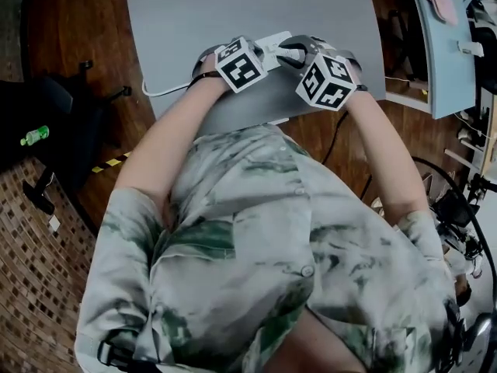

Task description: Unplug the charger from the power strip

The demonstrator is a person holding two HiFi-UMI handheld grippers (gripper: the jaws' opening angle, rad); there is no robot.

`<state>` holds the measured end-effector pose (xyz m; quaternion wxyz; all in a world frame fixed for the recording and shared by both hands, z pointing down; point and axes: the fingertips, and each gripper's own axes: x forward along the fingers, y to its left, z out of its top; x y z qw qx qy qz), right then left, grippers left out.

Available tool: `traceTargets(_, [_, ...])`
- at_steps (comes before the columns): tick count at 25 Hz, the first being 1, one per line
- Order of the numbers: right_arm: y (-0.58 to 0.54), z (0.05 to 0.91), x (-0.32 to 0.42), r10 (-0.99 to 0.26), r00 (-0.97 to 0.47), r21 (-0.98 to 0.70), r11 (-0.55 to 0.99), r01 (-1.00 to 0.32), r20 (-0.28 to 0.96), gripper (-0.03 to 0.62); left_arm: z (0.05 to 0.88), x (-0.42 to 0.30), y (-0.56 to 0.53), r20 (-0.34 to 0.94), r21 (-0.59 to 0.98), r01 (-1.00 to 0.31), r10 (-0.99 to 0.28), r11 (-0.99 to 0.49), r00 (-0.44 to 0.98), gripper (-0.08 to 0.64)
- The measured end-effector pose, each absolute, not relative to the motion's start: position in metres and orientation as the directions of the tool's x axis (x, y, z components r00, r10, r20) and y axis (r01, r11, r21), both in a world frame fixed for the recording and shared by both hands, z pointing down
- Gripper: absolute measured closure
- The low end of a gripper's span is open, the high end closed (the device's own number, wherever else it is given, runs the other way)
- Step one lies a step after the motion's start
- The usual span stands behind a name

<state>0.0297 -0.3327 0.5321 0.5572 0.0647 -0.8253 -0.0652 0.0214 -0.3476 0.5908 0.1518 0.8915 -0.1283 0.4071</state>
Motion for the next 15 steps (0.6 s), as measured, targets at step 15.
traceTargets(15, [-0.338,0.598,0.034,0.083,-0.085,-0.051,0.942,0.331,0.993,0.472,0.600,0.027,-0.343,0.749,0.176,-0.301,-0.070,-0.937,0.659,0.557])
